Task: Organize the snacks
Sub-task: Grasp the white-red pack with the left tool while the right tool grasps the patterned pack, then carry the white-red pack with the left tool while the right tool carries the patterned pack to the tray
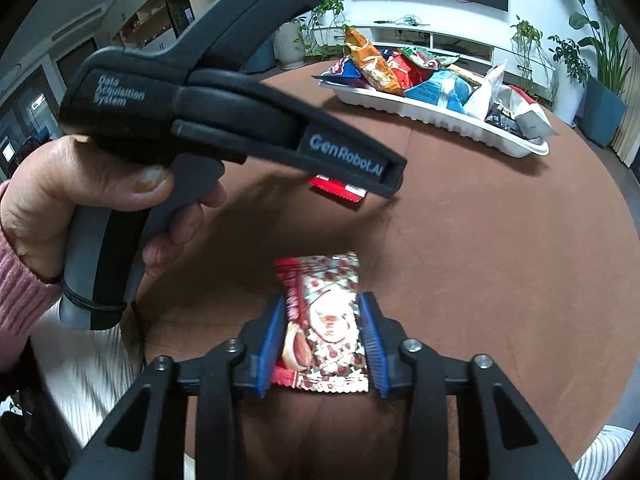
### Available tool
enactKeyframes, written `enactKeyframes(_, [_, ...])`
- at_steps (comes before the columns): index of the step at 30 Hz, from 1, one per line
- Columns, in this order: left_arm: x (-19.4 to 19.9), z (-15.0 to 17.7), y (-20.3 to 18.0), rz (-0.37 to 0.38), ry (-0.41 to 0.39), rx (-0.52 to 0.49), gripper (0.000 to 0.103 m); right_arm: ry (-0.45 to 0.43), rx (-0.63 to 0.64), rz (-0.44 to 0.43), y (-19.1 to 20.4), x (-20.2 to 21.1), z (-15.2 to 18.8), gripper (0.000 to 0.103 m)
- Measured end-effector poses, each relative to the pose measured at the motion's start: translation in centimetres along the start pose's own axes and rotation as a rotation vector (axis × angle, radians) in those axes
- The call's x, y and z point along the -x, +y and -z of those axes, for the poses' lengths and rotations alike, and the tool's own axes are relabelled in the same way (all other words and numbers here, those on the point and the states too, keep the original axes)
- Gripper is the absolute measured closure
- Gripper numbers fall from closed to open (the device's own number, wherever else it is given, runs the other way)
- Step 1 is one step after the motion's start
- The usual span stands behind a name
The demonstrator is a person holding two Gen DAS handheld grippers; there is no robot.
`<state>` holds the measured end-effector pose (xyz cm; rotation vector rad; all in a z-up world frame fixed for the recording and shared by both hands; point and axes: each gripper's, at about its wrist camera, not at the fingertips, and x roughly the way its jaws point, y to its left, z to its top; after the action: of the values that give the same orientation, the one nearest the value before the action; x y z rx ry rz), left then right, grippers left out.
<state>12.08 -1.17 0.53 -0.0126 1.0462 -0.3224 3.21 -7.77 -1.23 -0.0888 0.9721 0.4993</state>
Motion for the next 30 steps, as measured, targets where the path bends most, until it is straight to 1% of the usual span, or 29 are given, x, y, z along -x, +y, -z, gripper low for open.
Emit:
enactKeyframes(2, [0.0,0.1,-0.2,-0.015,-0.007,-0.023,0.070,0.000,0.010,0.003,-0.1,-0.1,0.0,0.067])
enactKeyframes(4, [0.0,0.3,-0.3,-0.023,-0.015,-0.050,0.072,-0.001,0.012,0.002,-0.2,0.0,0.2,0.068])
enactKeyframes(7, [0.0,0.4,-0.2,-0.013,-0.020,-0.052,0.074,-0.003,0.009,0.004,-0.7,0.2,0.3,0.072])
enactKeyframes(8, [0.1,0.4,-0.1,-0.011,-0.022,-0.052,0.074,-0.004,0.003,0.003,-0.8,0.3,0.4,0.077])
enactKeyframes(12, [0.2,0.7,0.1,0.006,-0.024,-0.048,0.075,-0.005,-0.081,-0.060,-2.6,0.5,0.4,0.078])
enactKeyframes(17, [0.6,1.0,0.4,0.024,-0.029,-0.043,0.075,-0.017,-0.139,-0.098,-4.1,0.9,0.4,0.079])
enactKeyframes(25, [1.8,1.6,1.4,0.037,-0.046,-0.022,0.075,-0.031,-0.251,-0.186,-6.0,1.2,0.8,0.080])
enactKeyframes(30, [2.6,1.7,2.0,0.045,-0.062,-0.007,0.075,-0.058,-0.309,-0.225,-7.1,1.7,0.6,0.080])
